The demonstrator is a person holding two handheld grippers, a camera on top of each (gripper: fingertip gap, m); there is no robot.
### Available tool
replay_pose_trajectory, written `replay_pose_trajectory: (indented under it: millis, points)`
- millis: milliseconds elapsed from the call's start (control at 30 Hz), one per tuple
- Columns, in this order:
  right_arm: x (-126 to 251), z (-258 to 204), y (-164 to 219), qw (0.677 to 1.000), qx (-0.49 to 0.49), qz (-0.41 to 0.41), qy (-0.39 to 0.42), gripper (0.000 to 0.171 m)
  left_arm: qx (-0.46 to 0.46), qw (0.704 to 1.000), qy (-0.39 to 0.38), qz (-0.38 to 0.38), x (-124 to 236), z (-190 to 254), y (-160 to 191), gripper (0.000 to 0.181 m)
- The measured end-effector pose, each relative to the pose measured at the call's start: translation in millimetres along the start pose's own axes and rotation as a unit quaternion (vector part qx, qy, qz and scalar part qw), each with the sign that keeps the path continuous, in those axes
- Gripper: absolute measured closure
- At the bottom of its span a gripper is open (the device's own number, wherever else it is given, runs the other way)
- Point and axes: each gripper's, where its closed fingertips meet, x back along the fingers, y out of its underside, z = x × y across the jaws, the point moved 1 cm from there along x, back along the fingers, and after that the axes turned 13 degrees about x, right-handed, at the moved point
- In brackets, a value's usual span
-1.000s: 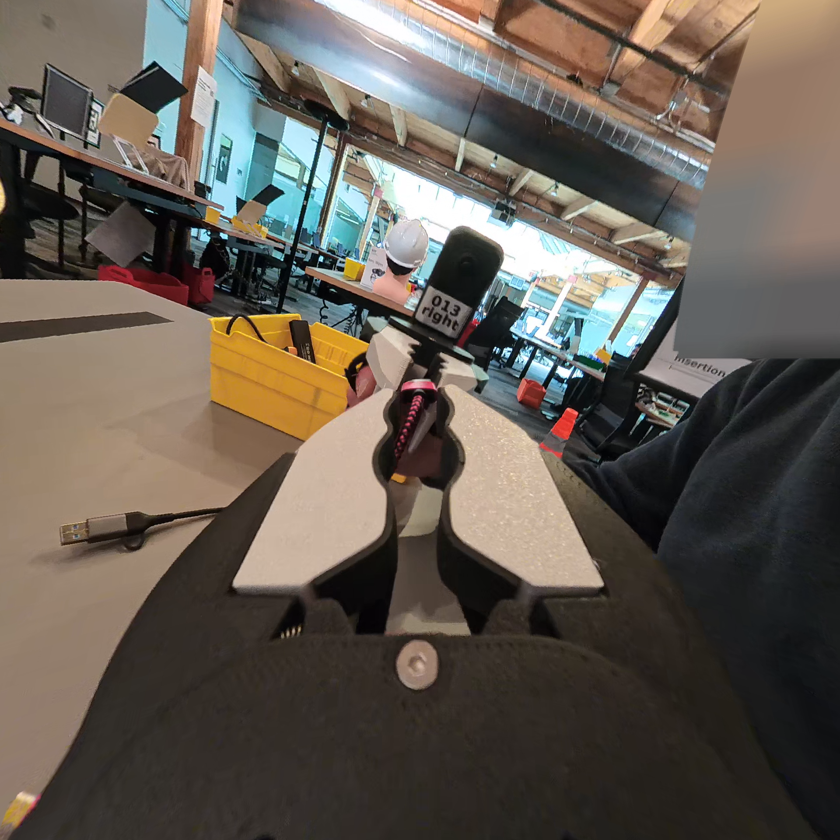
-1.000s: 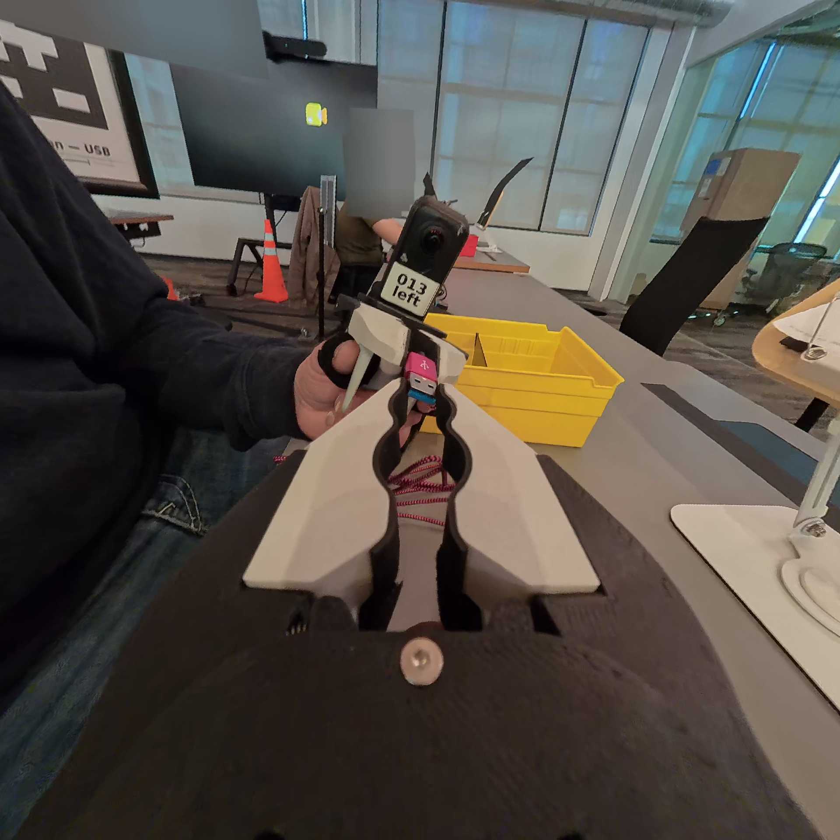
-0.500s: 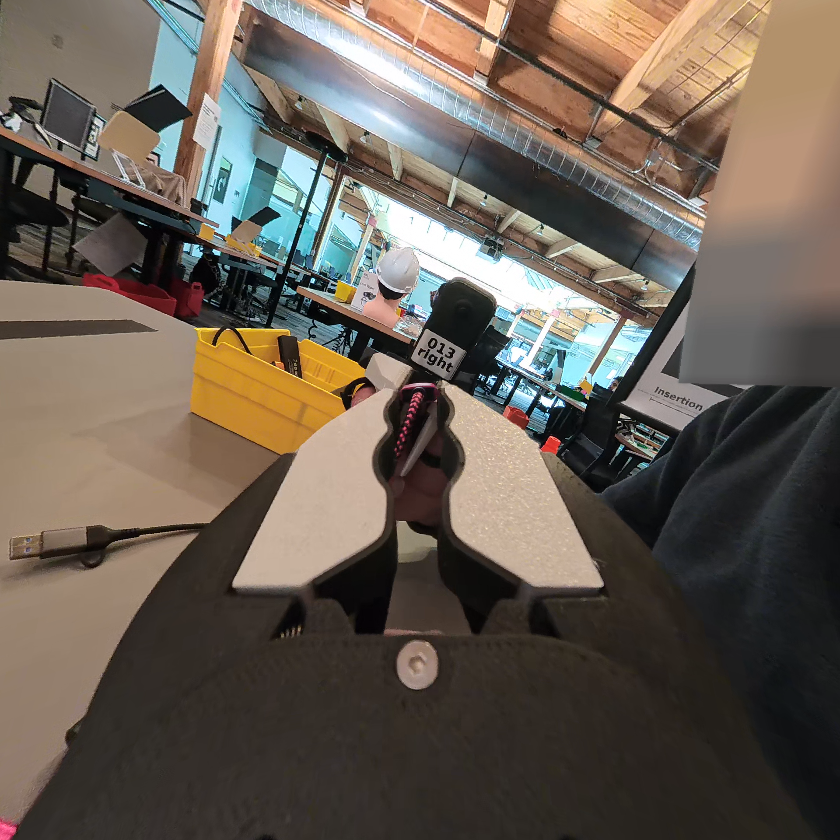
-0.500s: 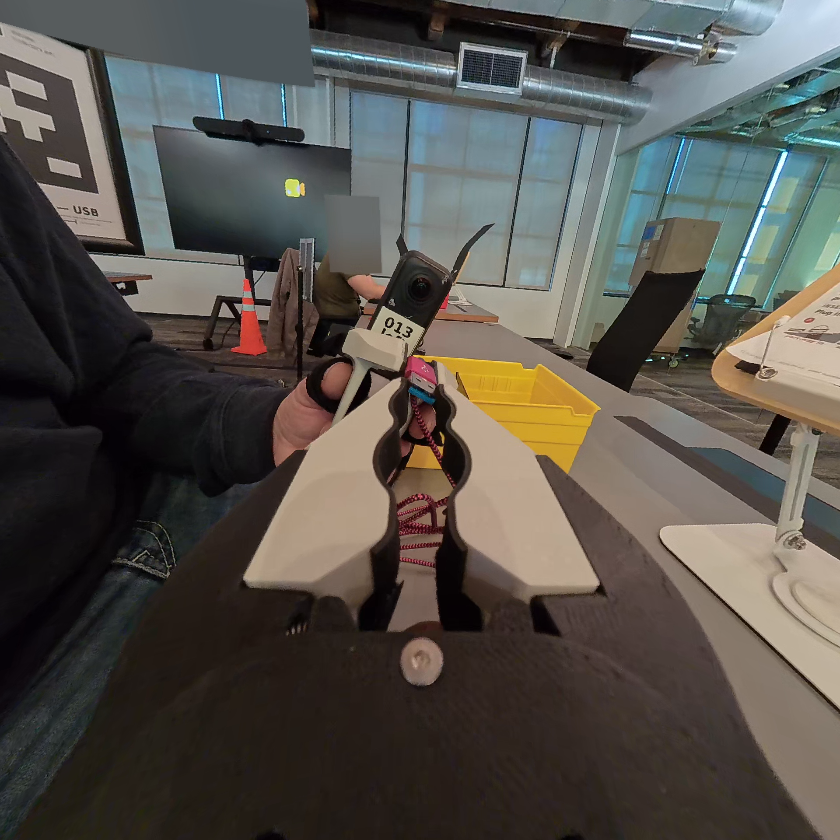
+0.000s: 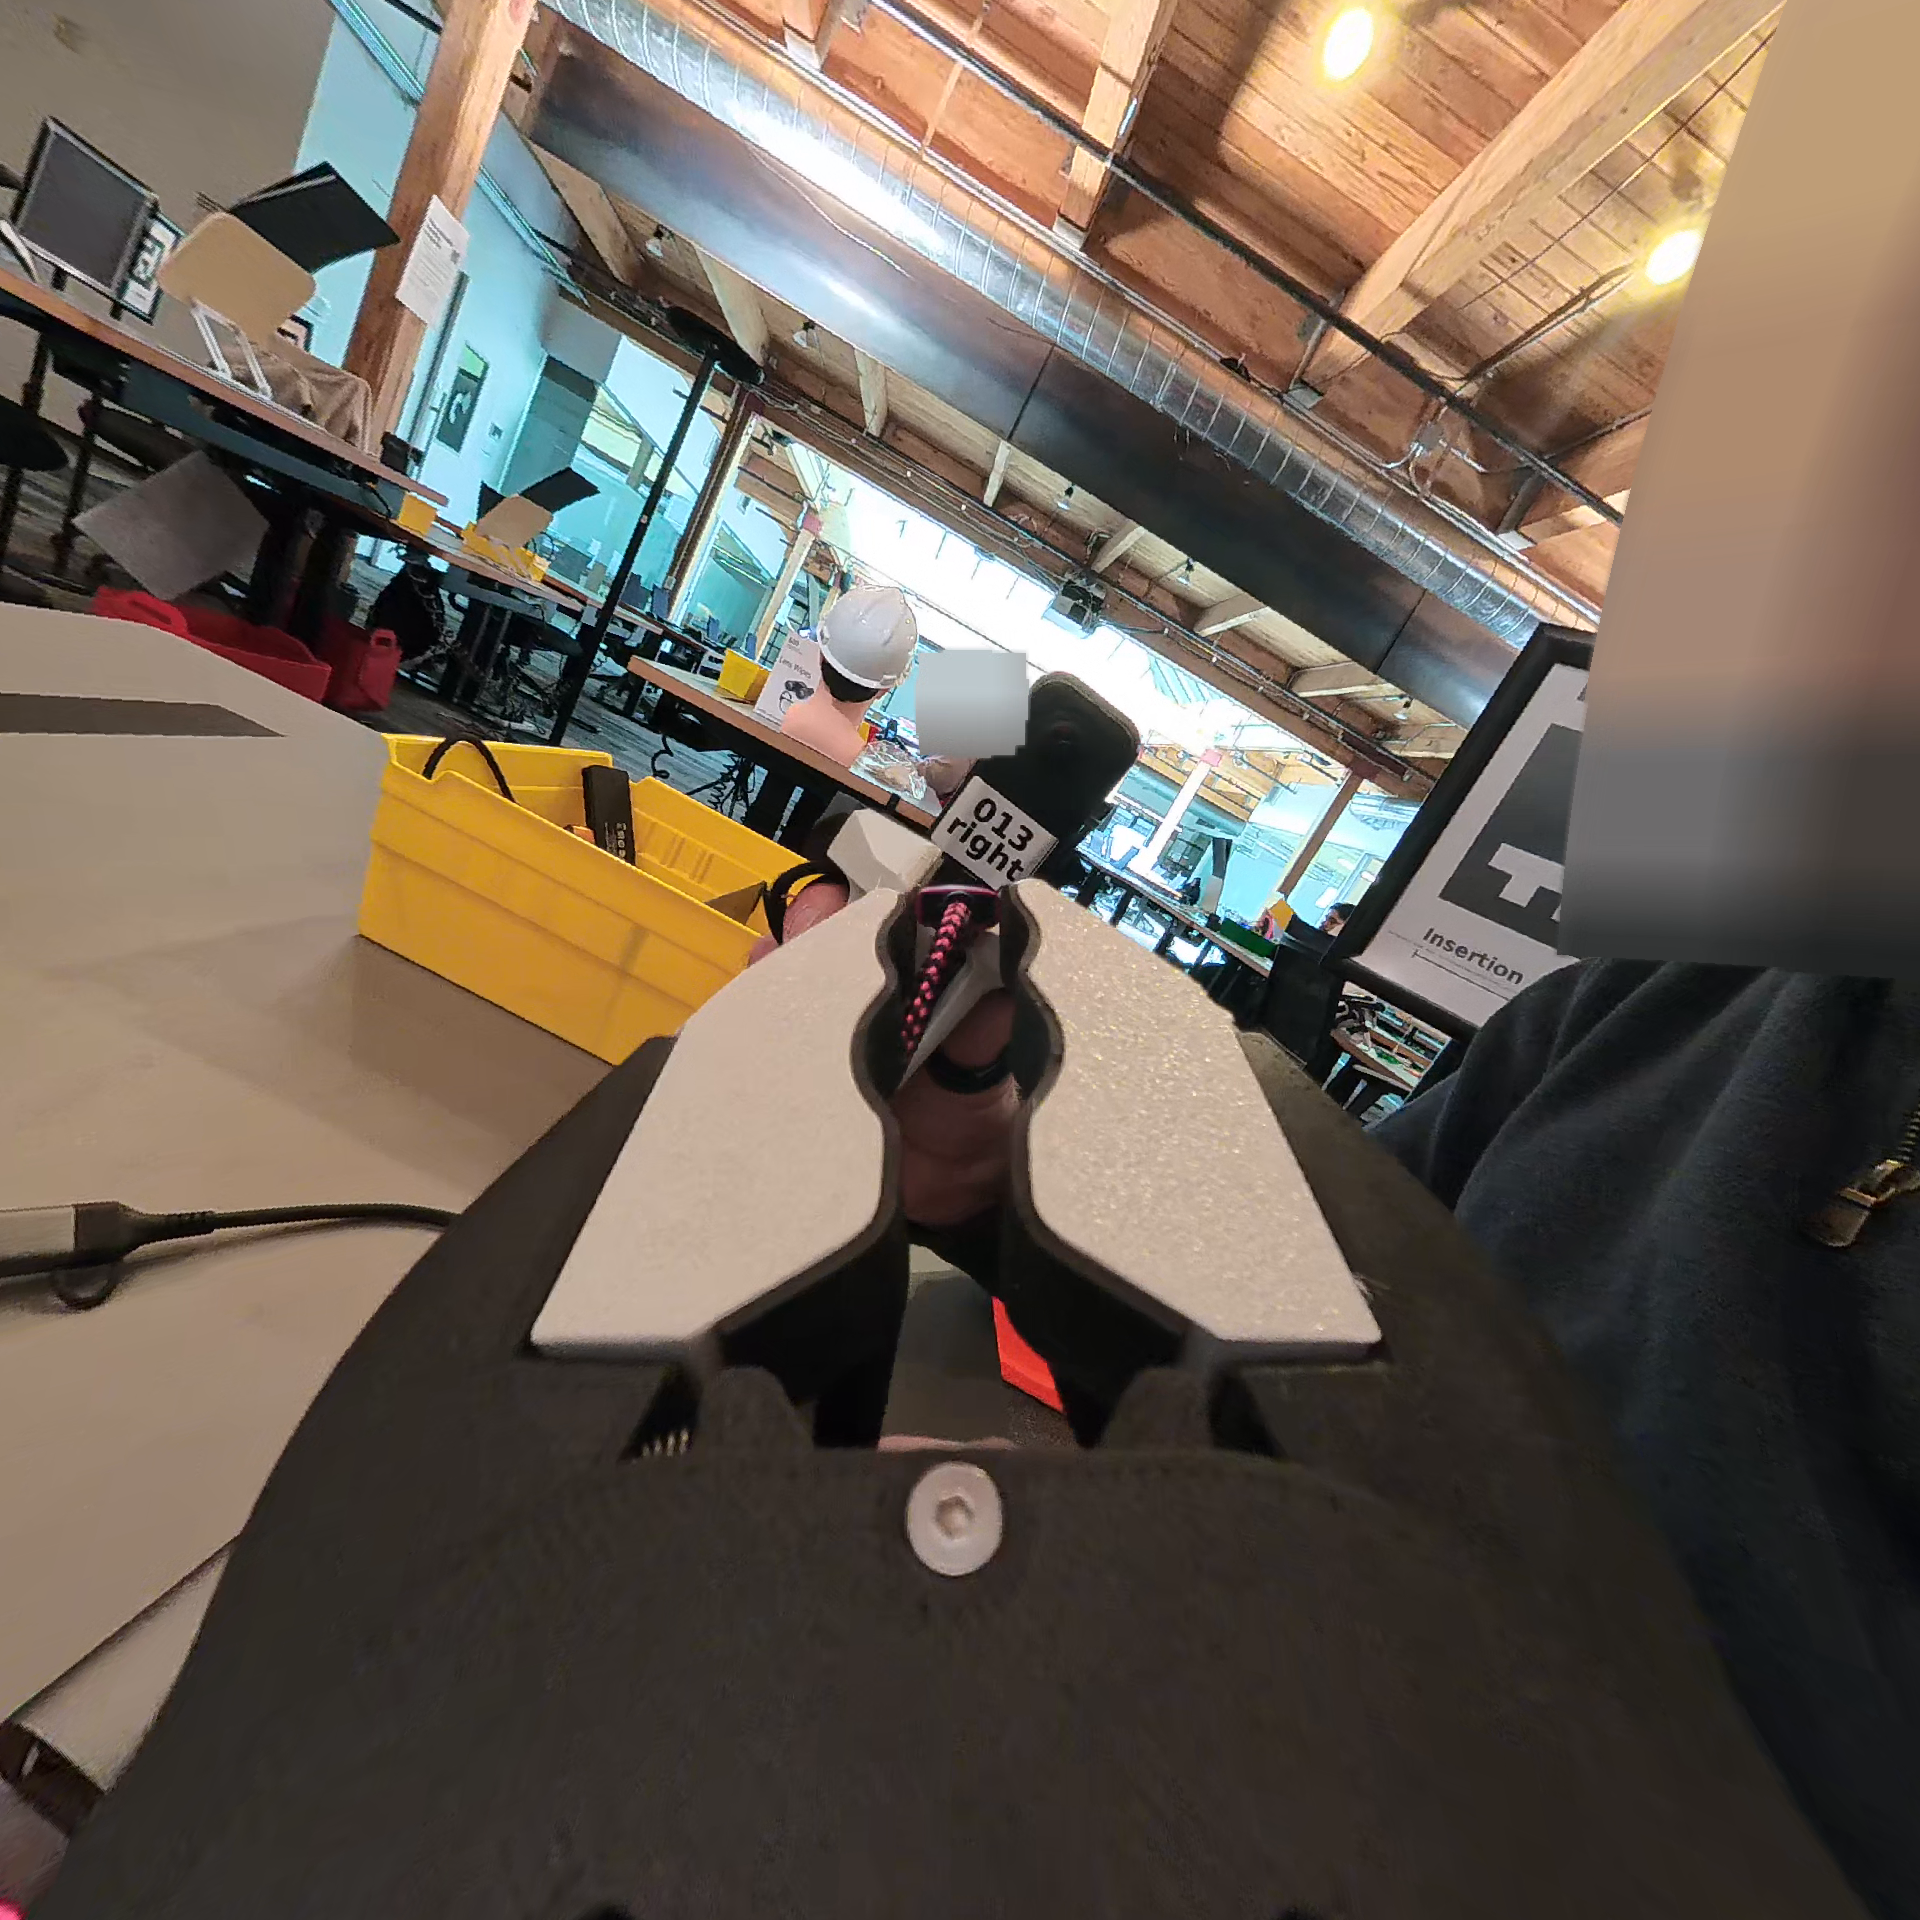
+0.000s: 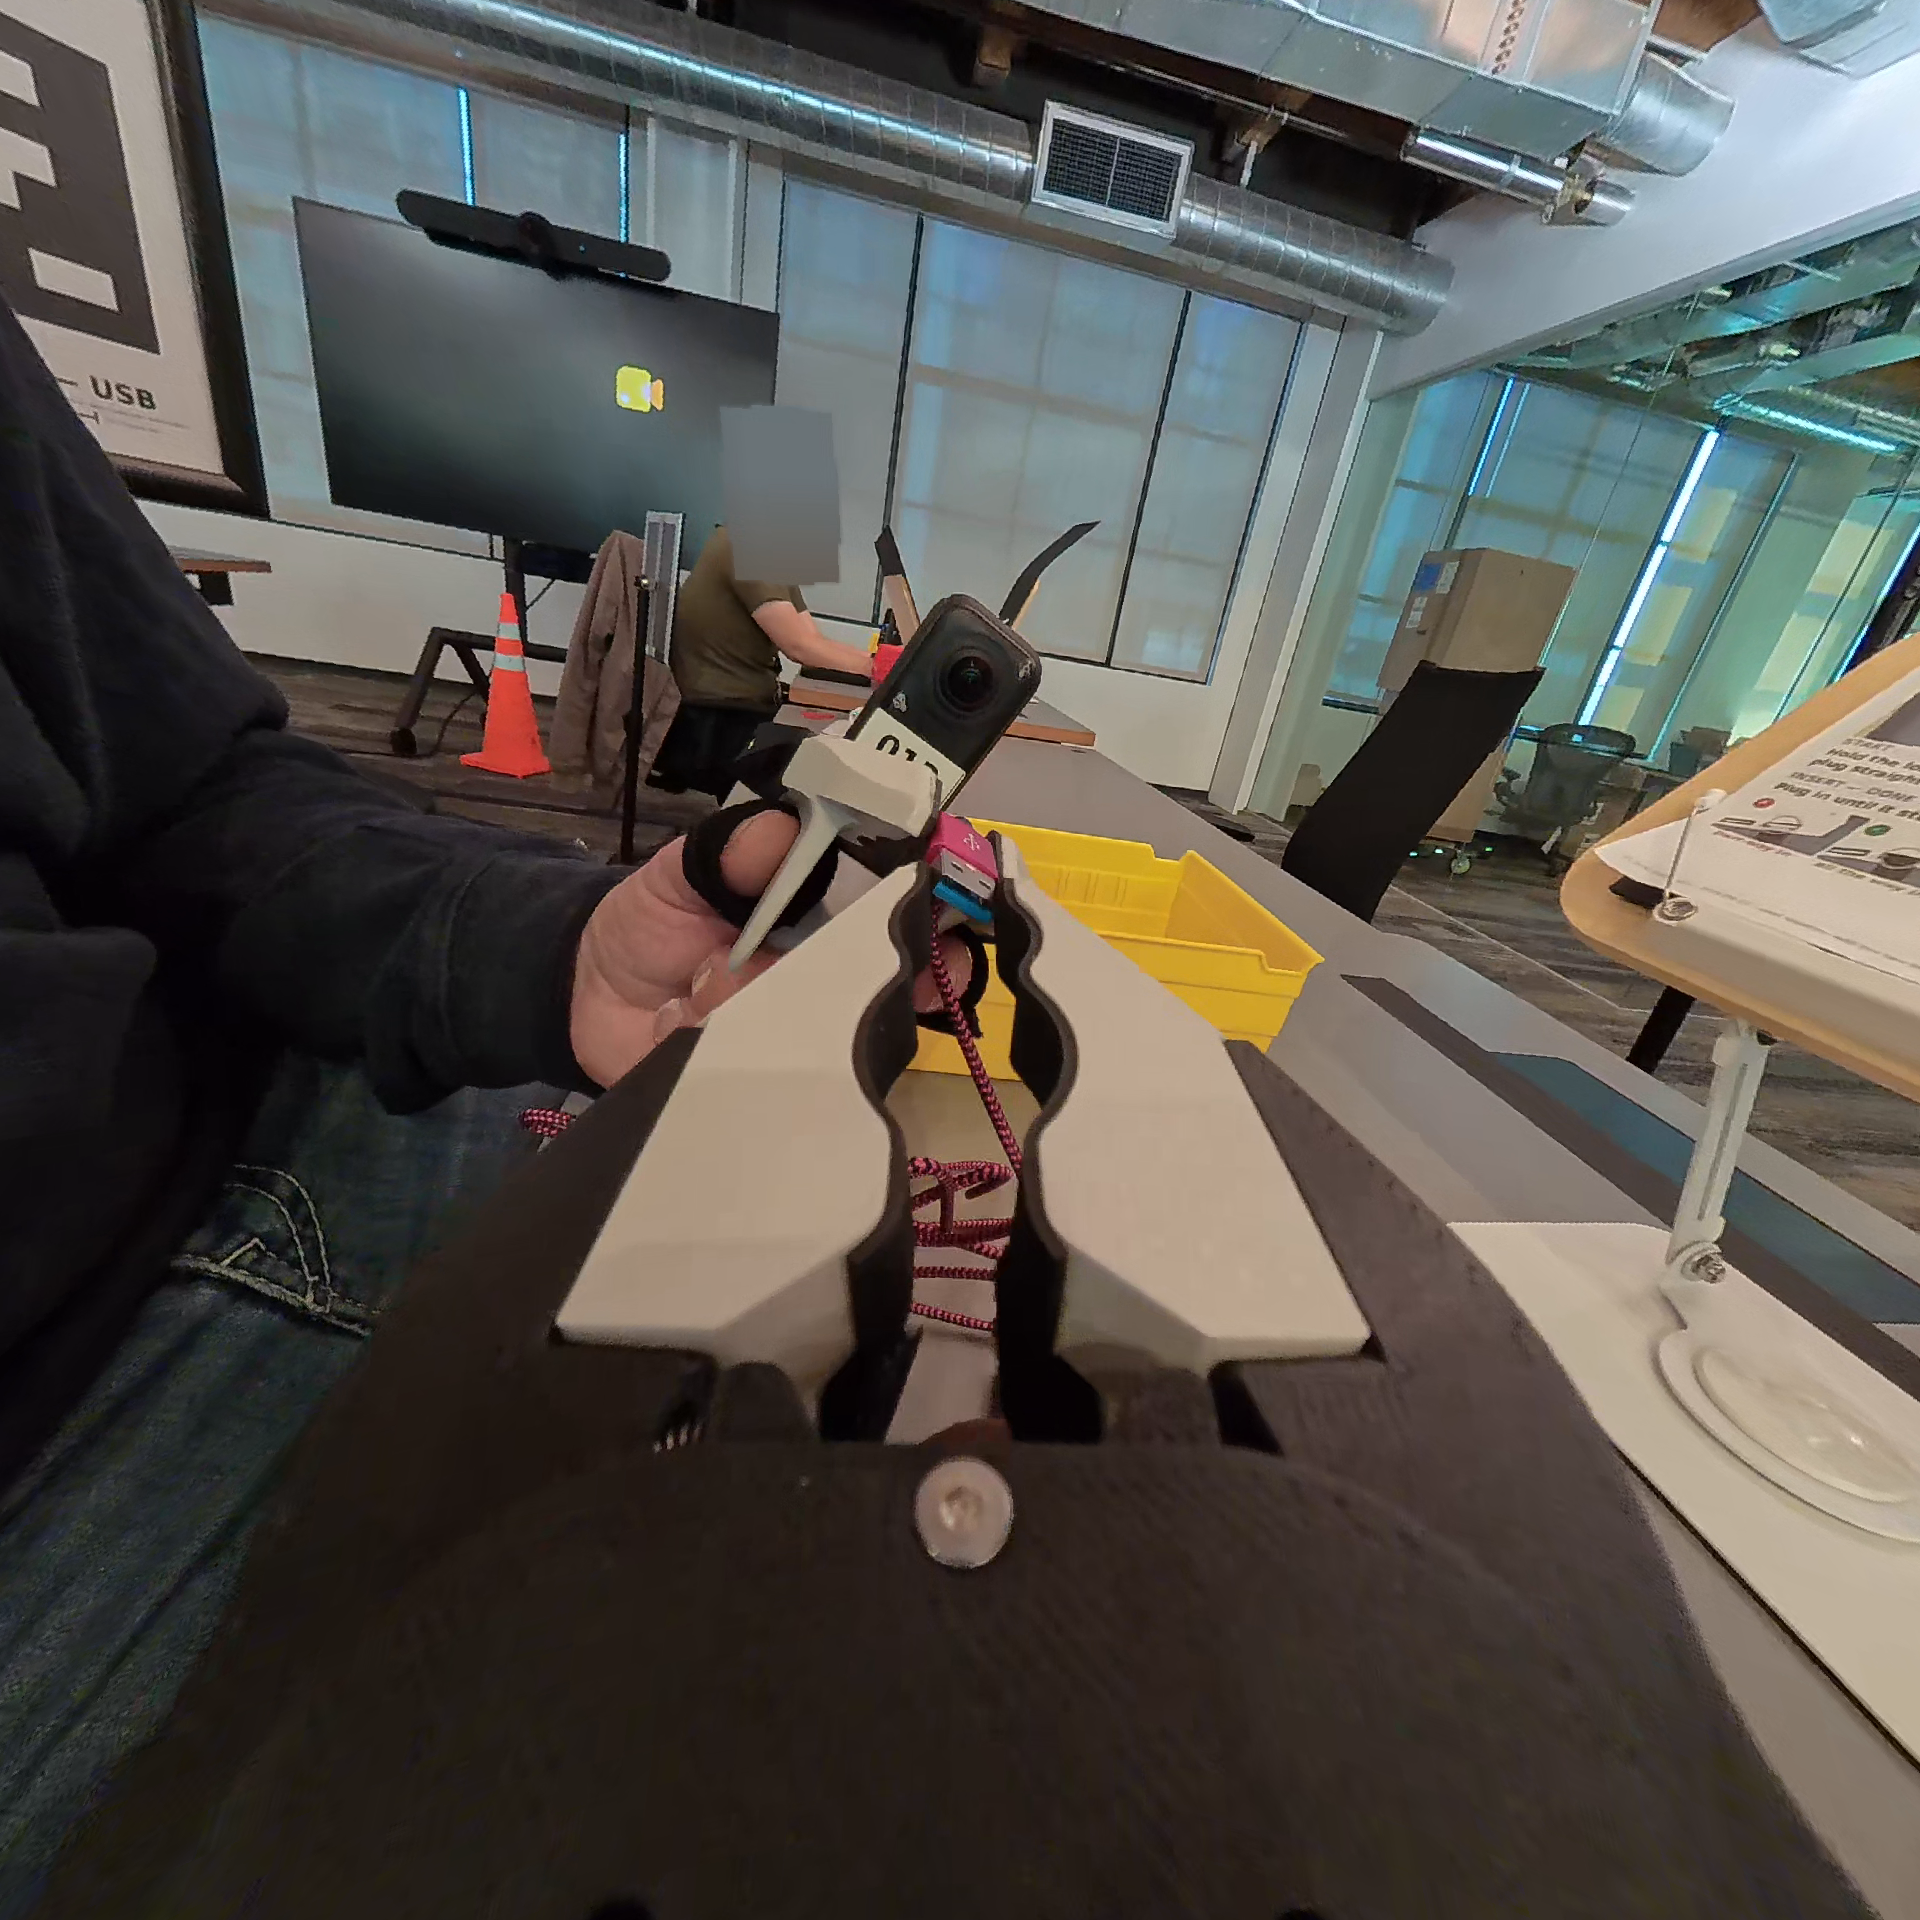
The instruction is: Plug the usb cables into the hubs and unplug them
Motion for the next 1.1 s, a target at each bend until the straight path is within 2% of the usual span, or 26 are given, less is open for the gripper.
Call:
replay_pose_trajectory:
  millis: [467, 533, 600, 767, 833, 900, 1000, 1100]
  points:
    - [1.6, -2.3, 2.3, 0.999, -0.013, -0.037, -0.025, 0.158, -0.060, 0.996, -0.032, -0.055, 6.7, 2.1, 0.4, 0.168]
    - [5.3, -0.8, 4.7, 0.997, -0.019, -0.064, -0.028, 0.158, -0.077, 0.994, -0.046, -0.066, 9.7, 1.4, 0.3, 0.168]
    - [9.2, 4.2, 16.9, 0.990, -0.038, -0.131, -0.026, 0.144, -0.089, 0.992, -0.057, -0.072, 13.2, 1.2, -0.5, 0.168]
    - [27.0, -0.6, 72.2, 0.938, -0.087, -0.332, -0.046, 0.134, -0.102, 0.989, -0.079, -0.075, 21.3, -1.4, -2.3, 0.167]
    - [34.5, -8.6, 95.9, 0.912, -0.108, -0.391, -0.059, 0.127, -0.107, 0.987, -0.088, -0.079, 23.9, -3.0, -0.5, 0.167]
    - [45.4, -16.3, 119.3, 0.883, -0.120, -0.449, -0.064, 0.128, -0.105, 0.987, -0.091, -0.079, 26.5, -4.2, 1.4, 0.168]
    - [65.1, -21.1, 152.3, 0.843, -0.120, -0.521, -0.060, 0.126, -0.105, 0.987, -0.097, -0.078, 30.7, -7.0, 3.3, 0.167]
    - [77.1, -27.6, 170.0, 0.824, -0.113, -0.551, -0.068, 0.132, -0.105, 0.987, -0.099, -0.076, 32.8, -7.9, 3.2, 0.168]
